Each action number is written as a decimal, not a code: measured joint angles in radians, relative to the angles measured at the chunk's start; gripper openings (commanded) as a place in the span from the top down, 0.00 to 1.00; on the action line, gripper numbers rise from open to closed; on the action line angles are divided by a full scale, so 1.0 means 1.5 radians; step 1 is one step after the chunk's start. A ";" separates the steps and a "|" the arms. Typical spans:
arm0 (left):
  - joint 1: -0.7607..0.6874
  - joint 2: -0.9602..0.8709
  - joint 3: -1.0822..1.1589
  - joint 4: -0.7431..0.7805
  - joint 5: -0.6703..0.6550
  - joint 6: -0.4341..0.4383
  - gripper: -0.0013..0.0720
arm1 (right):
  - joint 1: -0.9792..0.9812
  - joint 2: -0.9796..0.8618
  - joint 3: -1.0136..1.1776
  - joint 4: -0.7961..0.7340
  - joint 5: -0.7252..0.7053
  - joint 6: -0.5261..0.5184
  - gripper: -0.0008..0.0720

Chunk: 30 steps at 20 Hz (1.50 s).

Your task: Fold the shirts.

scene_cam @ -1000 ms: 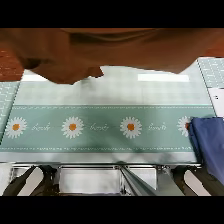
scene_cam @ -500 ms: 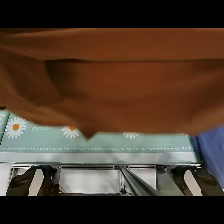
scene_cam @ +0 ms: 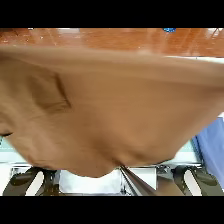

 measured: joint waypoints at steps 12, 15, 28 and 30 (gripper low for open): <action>-0.007 -0.542 -0.004 -0.177 0.234 -0.029 0.95 | 0.000 -0.441 -0.153 0.207 -0.339 -0.172 0.95; -0.007 -0.669 0.073 -0.241 0.243 -0.043 0.95 | 0.000 -0.584 -0.065 0.254 -0.368 -0.195 0.95; 0.047 -0.765 0.140 -0.271 -0.060 0.047 0.95 | -0.024 -0.708 0.003 0.193 -0.126 -0.195 0.95; 0.053 -0.764 0.124 -0.232 -0.108 0.051 0.95 | -0.025 -0.699 -0.035 0.166 -0.099 -0.190 0.95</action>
